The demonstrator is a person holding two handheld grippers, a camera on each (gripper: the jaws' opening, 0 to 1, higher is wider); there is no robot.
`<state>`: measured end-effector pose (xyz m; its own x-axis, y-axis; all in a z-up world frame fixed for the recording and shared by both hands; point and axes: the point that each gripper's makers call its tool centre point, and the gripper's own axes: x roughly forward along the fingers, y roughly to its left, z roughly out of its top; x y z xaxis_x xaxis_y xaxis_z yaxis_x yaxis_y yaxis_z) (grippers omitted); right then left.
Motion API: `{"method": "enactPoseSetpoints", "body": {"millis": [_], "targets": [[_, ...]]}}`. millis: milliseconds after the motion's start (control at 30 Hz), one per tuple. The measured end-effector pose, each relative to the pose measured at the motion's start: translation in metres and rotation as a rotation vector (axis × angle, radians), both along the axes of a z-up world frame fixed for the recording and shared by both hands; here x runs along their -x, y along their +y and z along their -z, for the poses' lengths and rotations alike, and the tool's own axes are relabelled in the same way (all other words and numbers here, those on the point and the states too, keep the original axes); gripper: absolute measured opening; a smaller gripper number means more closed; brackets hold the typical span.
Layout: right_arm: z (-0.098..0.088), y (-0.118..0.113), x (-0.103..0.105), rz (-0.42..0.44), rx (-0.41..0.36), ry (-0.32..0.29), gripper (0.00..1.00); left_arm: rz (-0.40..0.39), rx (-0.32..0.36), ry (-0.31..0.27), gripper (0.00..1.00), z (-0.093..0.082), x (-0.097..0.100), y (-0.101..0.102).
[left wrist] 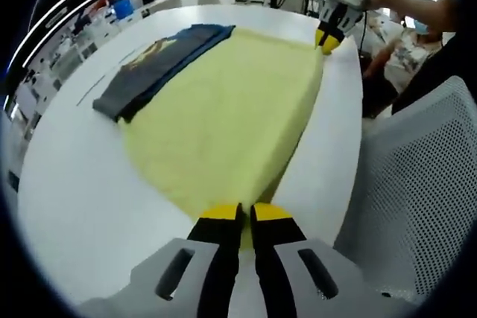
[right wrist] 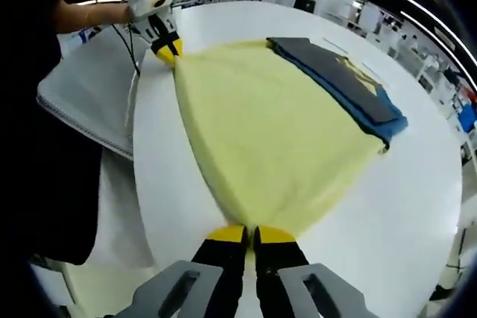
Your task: Fold the garment on the visible template until the final outline fits inside the template.
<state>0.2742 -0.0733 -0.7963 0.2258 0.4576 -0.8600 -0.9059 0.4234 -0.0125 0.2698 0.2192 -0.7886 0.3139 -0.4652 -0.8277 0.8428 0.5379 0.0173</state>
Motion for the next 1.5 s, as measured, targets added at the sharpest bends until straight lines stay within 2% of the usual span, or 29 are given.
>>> {"method": "enactPoseSetpoints", "body": {"millis": [167,367,600,733,933,1100,1500], "targets": [[-0.014,0.001,-0.001,0.044,-0.034,-0.01,0.0,-0.043,0.009,-0.005,0.02,-0.015,0.0,-0.001],[-0.028,0.0,-0.002,0.085,-0.063,-0.021,0.0,-0.06,0.014,-0.023,0.02,-0.032,-0.003,-0.001],[-0.045,0.004,0.004,0.063,-0.06,-0.033,0.0,-0.019,-0.024,-0.029,0.02,-0.043,0.001,-0.002],[-0.052,0.007,0.008,0.074,-0.091,-0.017,0.0,-0.02,-0.021,0.006,0.02,-0.044,0.008,-0.003],[-0.061,0.008,0.014,0.085,-0.093,-0.006,0.0,-0.046,-0.016,0.033,0.02,-0.049,0.015,-0.002],[-0.068,0.007,0.02,0.082,-0.09,-0.005,0.0,-0.073,-0.003,0.046,0.02,-0.059,0.019,-0.002],[-0.095,0.008,0.03,0.081,-0.083,0.0,0.0,-0.056,-0.02,0.061,0.02,-0.082,0.029,-0.004]]}}
